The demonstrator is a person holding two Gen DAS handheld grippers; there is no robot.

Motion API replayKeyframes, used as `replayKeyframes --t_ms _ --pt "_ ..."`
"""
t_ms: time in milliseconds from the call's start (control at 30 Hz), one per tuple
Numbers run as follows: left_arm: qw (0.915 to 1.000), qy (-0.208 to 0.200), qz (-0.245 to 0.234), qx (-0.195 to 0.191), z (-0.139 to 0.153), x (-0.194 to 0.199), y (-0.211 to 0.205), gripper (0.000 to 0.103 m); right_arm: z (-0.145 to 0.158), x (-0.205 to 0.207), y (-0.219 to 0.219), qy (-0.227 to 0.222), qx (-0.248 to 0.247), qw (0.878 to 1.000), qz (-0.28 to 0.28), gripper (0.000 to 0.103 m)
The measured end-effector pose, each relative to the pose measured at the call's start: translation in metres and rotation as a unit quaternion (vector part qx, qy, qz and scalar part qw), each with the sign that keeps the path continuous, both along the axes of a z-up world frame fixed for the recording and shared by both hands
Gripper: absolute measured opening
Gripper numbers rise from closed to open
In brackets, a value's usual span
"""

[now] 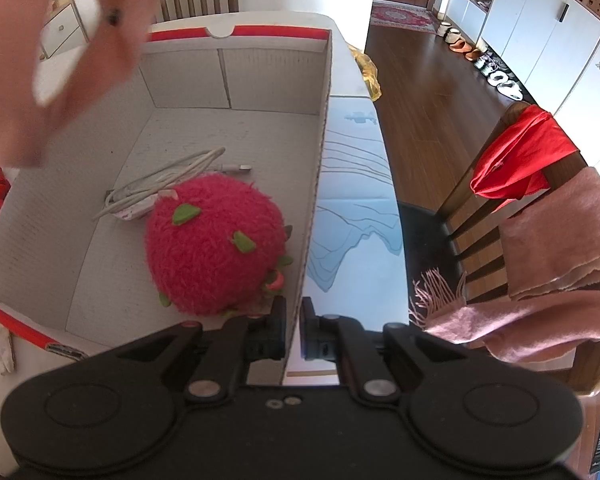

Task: Organize objects
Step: 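Lift the pink fleece with the left gripper and carry it into the box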

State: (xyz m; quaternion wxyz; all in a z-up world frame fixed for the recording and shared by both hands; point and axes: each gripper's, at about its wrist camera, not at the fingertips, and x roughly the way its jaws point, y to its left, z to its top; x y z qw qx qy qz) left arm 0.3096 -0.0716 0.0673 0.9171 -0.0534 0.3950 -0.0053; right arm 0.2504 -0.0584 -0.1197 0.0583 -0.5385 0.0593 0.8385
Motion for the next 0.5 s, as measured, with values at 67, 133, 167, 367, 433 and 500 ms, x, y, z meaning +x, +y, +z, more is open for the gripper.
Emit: replayKeyframes --t_ms 67,133,167,367,433,500 --pt "0.9999 0.014 -0.004 0.006 -0.014 0.009 -0.007 0.012 0.0 0.0 0.0 0.0 -0.001 1.0 0.001 0.006" --pt "0.9995 0.031 -0.004 0.01 -0.03 0.018 -0.011 0.012 0.0 0.0 0.0 0.001 -0.001 1.0 0.003 0.006" --pt "0.9991 0.04 -0.005 0.013 -0.038 0.022 -0.013 0.012 0.001 0.0 0.0 0.0 0.0 1.0 0.004 0.006" --pt "0.9961 0.072 -0.007 0.05 -0.082 0.04 -0.021 0.012 0.0 0.0 0.0 0.001 -0.001 1.0 0.009 0.006" --pt "0.9948 0.083 -0.007 0.058 -0.096 0.044 -0.021 0.012 0.0 0.0 0.0 0.002 -0.002 1.0 0.01 0.006" --pt "0.9929 0.095 -0.009 0.072 -0.109 0.048 -0.023 0.012 0.0 0.0 -0.001 0.002 -0.002 1.0 0.012 0.006"
